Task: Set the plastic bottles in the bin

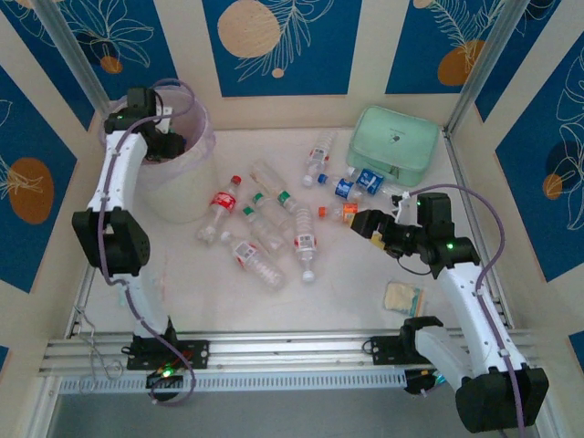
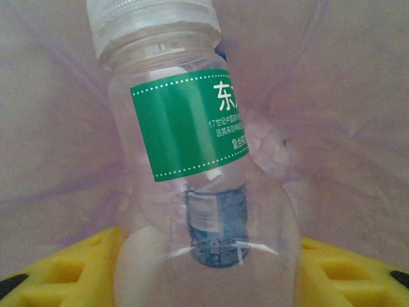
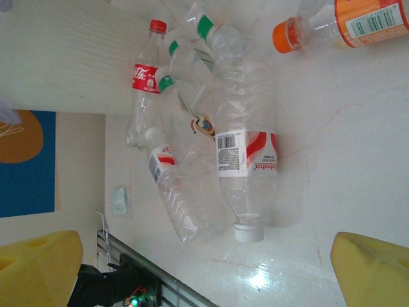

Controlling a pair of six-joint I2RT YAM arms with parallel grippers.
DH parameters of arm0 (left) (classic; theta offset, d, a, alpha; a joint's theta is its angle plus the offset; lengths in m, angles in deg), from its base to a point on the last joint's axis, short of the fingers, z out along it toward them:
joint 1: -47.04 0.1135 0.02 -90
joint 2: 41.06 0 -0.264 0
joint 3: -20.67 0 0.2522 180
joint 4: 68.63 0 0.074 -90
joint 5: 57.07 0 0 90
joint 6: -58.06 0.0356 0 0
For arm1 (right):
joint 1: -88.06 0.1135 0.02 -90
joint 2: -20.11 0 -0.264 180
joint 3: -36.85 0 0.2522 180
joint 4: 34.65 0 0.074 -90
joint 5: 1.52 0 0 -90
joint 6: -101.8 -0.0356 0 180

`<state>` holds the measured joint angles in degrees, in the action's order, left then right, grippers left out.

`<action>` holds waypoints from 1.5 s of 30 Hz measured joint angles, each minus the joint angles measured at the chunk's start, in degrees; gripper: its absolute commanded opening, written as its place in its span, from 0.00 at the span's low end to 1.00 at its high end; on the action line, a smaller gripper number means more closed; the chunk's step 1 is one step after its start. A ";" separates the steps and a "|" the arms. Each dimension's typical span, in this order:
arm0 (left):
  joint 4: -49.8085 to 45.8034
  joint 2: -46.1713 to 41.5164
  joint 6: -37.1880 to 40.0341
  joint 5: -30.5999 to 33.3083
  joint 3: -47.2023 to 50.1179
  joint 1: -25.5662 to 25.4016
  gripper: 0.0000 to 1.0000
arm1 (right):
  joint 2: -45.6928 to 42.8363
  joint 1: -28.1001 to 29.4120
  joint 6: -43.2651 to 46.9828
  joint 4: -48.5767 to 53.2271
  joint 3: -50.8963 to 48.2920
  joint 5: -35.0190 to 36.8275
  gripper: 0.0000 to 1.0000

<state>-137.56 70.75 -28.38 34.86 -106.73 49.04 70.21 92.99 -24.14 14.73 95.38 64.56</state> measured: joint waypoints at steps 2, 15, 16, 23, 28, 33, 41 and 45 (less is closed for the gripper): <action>0.63 2.12 -0.02 -0.92 0.72 0.09 0.00 | 0.00 0.00 0.09 0.02 0.00 0.68 1.00; 8.76 4.15 -1.31 -3.89 6.21 0.24 0.80 | 1.97 -0.85 -0.13 1.53 0.90 5.60 0.98; 9.38 4.15 -1.99 -4.33 6.25 0.24 0.86 | 2.23 -1.18 -0.35 1.62 0.96 5.95 0.98; 7.50 4.28 -2.95 -4.46 4.83 0.24 1.00 | 4.20 -4.42 -4.76 4.46 3.72 9.64 0.99; 3.65 3.28 -2.82 -3.19 -1.75 0.24 1.00 | 4.92 -6.84 -16.81 5.62 4.04 18.10 1.00; 0.98 -3.58 -1.31 0.76 -4.48 0.24 1.00 | 8.66 -8.59 -29.83 2.89 3.91 22.73 0.94; -3.45 -15.93 0.92 1.53 -7.52 -0.04 1.00 | 15.80 -9.14 -46.90 -8.96 2.25 26.86 0.89; -2.86 -27.08 0.79 -0.70 4.37 -4.17 1.00 | 21.35 -8.46 -50.60 -12.74 2.51 30.38 0.88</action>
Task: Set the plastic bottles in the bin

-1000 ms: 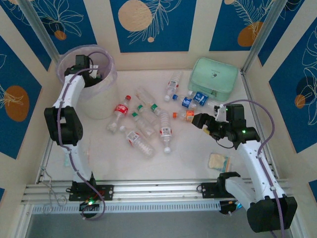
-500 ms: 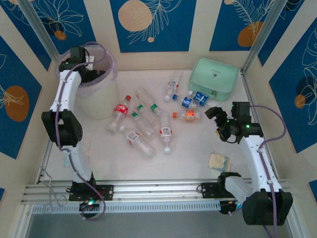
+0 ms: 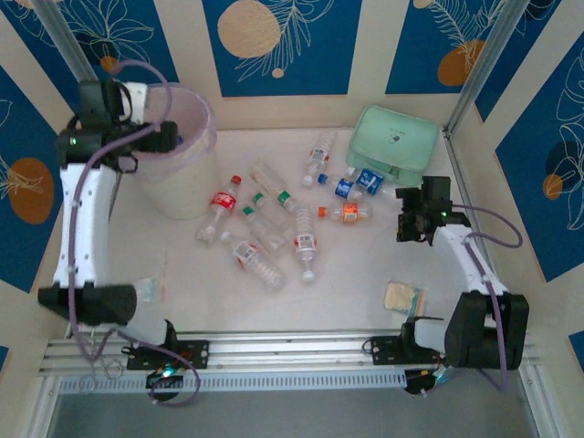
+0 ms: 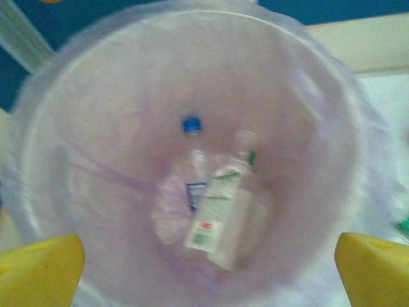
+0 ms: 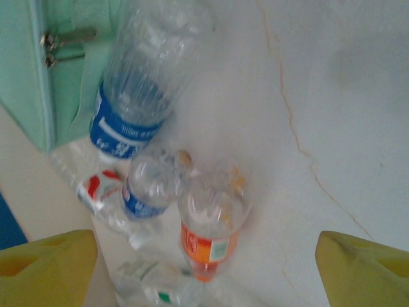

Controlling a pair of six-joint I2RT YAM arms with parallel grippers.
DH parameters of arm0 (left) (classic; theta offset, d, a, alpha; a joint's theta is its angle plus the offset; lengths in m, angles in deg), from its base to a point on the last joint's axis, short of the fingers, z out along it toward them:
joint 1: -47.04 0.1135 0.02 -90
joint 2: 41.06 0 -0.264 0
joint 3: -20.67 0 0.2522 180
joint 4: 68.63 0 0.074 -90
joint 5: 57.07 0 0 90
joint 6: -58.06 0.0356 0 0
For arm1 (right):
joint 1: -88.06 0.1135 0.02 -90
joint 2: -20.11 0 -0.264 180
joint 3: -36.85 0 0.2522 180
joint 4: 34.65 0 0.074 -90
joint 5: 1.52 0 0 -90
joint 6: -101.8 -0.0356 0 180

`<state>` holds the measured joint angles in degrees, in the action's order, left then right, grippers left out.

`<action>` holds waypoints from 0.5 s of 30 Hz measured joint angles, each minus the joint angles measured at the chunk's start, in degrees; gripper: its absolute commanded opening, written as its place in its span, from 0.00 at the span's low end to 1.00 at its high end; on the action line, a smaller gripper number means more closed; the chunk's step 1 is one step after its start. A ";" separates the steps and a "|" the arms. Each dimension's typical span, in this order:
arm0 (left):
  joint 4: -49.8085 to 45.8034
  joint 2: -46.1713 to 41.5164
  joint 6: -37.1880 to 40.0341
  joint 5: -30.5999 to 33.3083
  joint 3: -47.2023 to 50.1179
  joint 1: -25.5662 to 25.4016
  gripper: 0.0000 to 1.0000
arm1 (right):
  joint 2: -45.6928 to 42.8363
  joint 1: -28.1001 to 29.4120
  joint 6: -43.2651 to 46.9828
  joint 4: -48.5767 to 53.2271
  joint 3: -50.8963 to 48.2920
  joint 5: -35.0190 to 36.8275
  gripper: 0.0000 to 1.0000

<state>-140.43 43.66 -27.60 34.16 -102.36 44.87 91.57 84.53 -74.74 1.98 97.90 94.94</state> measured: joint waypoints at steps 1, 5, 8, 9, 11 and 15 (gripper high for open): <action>0.87 -3.48 -0.50 -0.76 4.66 -2.99 1.00 | 1.79 0.22 -0.74 -0.44 0.52 0.85 0.88; 6.82 -14.78 -4.46 -3.45 23.58 -16.52 1.00 | 9.68 0.17 -2.12 -1.92 4.72 2.19 0.90; 11.23 -19.52 -8.76 -4.24 34.86 -22.36 1.00 | 16.24 0.15 -2.12 -2.19 9.84 2.36 0.95; 12.44 -20.52 -10.19 -4.22 37.62 -23.78 1.00 | 18.25 0.15 -2.01 -2.32 11.65 2.38 0.96; 13.92 -21.75 -11.93 -4.26 40.76 -26.25 1.00 | 21.40 0.26 -1.66 -2.54 14.69 2.78 0.99; 15.47 -22.99 -12.96 -4.28 41.27 -29.94 1.00 | 26.77 0.52 -1.84 -2.84 19.32 3.78 0.99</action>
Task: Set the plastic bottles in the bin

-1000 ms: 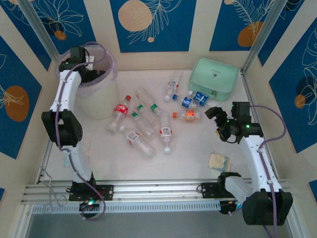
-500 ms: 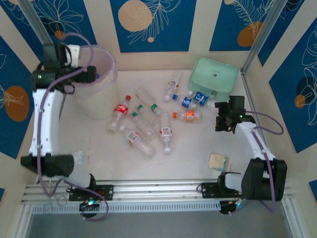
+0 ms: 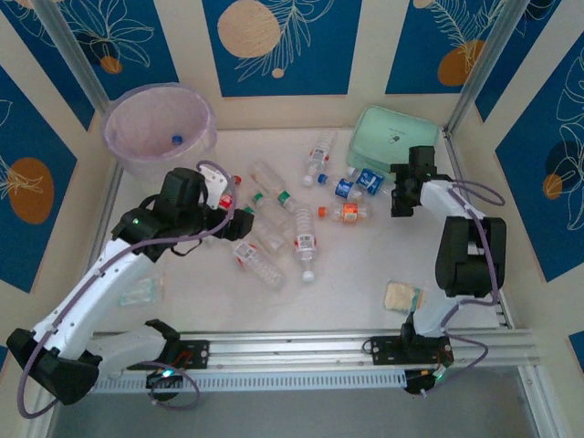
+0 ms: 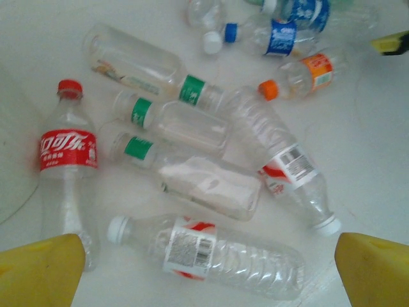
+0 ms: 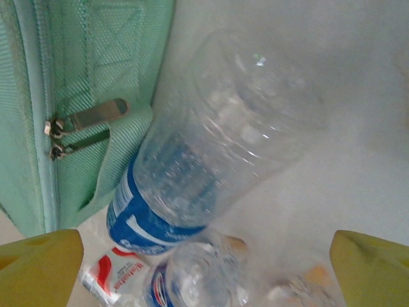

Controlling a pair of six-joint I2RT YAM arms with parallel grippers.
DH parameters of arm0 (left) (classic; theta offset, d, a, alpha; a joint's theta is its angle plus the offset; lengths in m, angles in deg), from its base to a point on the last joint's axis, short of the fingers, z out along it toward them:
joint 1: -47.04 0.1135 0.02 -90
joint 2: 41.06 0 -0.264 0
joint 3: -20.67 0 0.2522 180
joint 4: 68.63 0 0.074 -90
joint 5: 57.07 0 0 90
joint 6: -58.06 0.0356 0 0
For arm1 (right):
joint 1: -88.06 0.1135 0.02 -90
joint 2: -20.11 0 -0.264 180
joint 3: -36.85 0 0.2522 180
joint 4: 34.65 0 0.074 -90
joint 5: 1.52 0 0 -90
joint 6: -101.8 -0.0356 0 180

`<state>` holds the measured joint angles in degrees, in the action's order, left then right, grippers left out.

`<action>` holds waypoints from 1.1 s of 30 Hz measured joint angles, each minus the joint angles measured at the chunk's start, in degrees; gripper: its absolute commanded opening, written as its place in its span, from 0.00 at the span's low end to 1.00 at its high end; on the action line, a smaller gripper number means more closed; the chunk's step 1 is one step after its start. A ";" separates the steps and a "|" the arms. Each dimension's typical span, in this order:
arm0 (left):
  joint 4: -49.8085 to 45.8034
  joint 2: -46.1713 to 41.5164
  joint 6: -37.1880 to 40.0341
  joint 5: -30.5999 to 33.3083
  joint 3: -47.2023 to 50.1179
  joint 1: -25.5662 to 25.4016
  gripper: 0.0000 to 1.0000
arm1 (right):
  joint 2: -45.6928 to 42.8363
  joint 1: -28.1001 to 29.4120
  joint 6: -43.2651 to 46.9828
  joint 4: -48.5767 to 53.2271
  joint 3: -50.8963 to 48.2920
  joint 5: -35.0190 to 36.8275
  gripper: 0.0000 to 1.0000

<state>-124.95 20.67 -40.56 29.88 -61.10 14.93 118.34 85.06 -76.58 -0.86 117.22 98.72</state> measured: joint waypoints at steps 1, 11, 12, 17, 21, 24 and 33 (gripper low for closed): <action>0.02 -0.24 0.00 0.07 -0.02 -0.57 1.00 | 1.29 0.00 -0.22 -0.17 0.76 0.11 0.99; -0.28 -2.75 -0.13 0.55 -0.02 -1.92 1.00 | 10.27 0.07 -2.27 -1.05 2.99 1.31 0.93; -0.28 -2.75 -0.11 0.55 -0.02 -1.92 1.00 | 10.34 0.17 -2.29 -0.96 3.26 1.57 0.89; -0.39 -1.60 -0.11 0.52 -0.07 -1.97 1.00 | 11.17 -0.39 -2.21 -2.60 3.80 2.03 0.69; -0.33 -0.28 -0.07 0.52 -0.22 -2.03 1.00 | 10.69 -0.94 -1.86 -3.54 2.95 2.23 0.63; -0.28 1.36 0.02 0.50 -1.29 -2.05 1.00 | 8.70 -1.38 -0.96 -3.52 1.36 2.32 0.57; -0.42 5.35 0.59 -0.68 -7.80 -2.16 1.00 | -7.58 -2.97 6.08 -2.84 -3.08 1.64 0.39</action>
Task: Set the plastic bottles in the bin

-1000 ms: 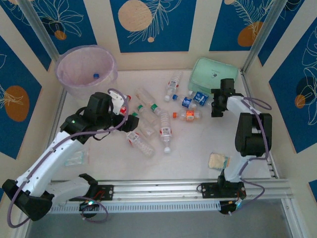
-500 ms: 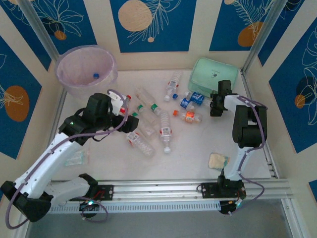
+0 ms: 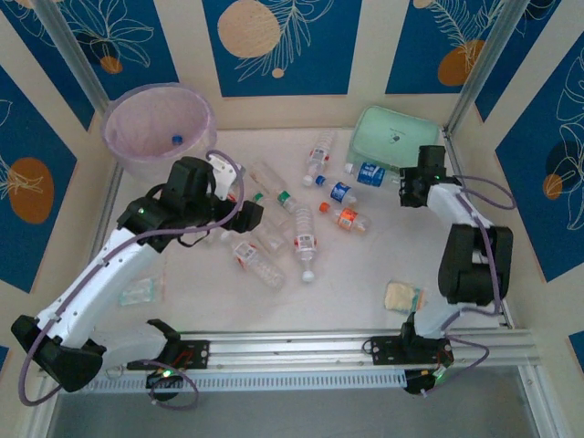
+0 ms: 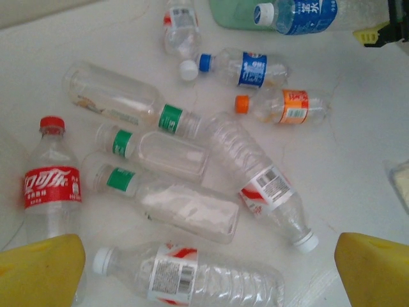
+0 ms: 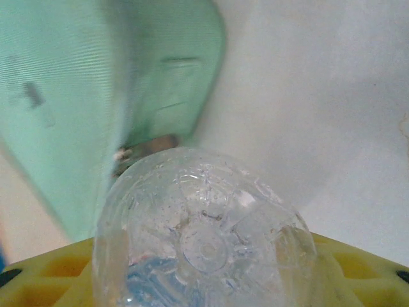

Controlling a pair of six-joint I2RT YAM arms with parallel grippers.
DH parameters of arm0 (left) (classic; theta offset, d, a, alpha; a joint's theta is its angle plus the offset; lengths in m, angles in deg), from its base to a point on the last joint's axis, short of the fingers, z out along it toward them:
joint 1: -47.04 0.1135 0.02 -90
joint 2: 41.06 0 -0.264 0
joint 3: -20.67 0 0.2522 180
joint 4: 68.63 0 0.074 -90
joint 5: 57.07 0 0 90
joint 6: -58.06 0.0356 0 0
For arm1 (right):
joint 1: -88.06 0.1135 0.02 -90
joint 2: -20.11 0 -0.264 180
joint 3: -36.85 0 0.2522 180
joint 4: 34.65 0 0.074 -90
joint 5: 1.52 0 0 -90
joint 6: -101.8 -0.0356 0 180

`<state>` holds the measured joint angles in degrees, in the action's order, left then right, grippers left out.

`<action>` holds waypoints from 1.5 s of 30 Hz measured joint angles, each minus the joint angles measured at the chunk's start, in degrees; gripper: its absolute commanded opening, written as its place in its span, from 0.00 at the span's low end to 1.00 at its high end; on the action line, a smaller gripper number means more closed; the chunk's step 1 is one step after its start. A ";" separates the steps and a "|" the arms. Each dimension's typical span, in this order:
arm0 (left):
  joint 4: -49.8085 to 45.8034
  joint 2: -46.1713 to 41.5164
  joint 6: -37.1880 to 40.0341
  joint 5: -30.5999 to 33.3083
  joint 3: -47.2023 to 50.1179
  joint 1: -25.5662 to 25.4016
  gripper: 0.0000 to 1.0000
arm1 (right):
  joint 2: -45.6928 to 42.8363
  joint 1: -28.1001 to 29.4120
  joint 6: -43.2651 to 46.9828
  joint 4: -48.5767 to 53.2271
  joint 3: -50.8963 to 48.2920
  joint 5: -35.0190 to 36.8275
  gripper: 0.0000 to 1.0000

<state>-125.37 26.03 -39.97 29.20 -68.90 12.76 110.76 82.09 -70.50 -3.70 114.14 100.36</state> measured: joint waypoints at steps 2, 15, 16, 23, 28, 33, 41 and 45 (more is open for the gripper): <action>-0.04 1.70 0.50 -1.01 -2.40 -0.02 1.00 | -4.15 -0.35 4.31 0.11 -0.61 -0.87 0.34; 9.33 11.02 -2.38 -15.37 -5.49 -1.70 1.00 | -17.68 4.15 44.92 1.84 -4.81 -31.56 0.17; 11.23 11.17 -2.97 -16.44 -4.79 -2.19 1.00 | -18.14 5.86 47.50 2.99 -4.79 -33.05 0.16; 21.03 13.66 -6.62 -21.40 1.03 -6.95 1.00 | -20.83 17.97 59.34 9.53 -4.76 -37.88 0.16; 25.70 15.93 -8.63 -23.06 4.33 -10.36 1.00 | -21.99 19.08 60.33 9.20 -4.76 -39.89 0.16; 30.62 17.53 -11.34 -23.41 5.55 -12.94 0.97 | -21.99 19.28 60.46 8.79 -4.76 -40.39 0.15; 36.35 22.34 -15.78 -24.59 5.53 -13.70 0.53 | -23.17 19.30 60.06 6.64 -4.83 -39.19 0.12; 36.76 22.43 -16.96 -24.57 5.25 -13.75 0.46 | -23.98 19.30 60.06 6.64 -4.83 -37.94 0.18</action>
<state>-88.61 48.45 -56.93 4.64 -63.65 -0.99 86.78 101.39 -10.44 2.95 109.31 62.41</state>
